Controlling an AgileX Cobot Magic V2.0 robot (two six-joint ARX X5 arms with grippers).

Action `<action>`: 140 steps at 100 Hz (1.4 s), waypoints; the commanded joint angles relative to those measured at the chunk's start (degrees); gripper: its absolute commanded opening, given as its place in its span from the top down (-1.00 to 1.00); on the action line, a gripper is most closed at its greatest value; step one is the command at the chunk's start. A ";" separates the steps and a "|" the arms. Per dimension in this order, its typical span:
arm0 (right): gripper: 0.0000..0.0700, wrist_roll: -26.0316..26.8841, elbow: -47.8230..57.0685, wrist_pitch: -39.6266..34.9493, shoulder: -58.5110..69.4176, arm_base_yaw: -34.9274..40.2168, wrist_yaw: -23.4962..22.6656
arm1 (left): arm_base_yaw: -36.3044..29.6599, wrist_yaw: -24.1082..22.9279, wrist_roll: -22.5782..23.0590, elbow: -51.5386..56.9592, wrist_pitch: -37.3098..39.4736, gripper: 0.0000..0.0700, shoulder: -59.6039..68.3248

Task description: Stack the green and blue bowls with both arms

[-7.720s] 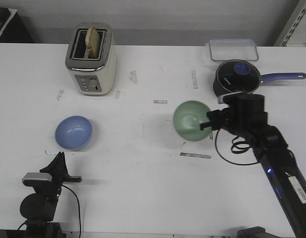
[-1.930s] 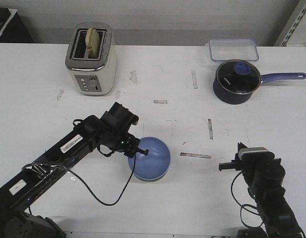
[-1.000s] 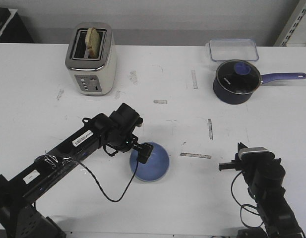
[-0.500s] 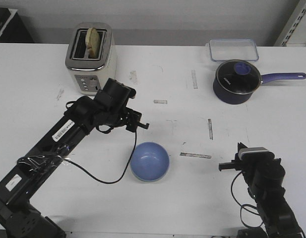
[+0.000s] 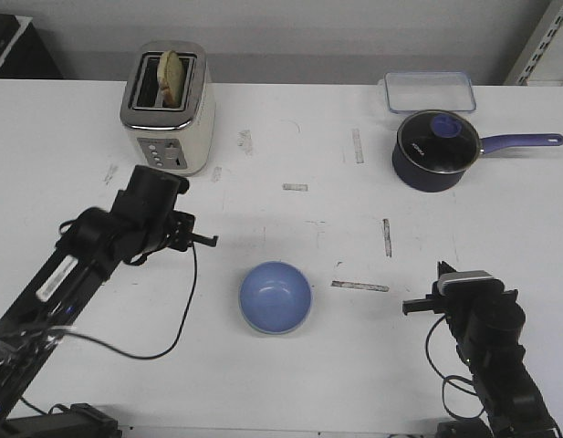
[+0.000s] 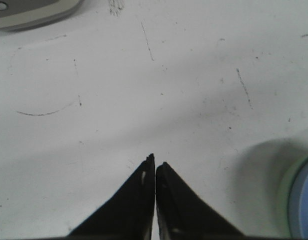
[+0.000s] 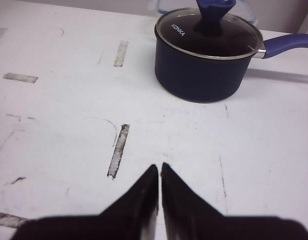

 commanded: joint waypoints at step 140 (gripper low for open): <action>1.00 2.97 -5.40 3.91 -11.04 -6.01 -1.60 | 14.16 -0.02 5.84 -44.11 28.79 0.99 -54.66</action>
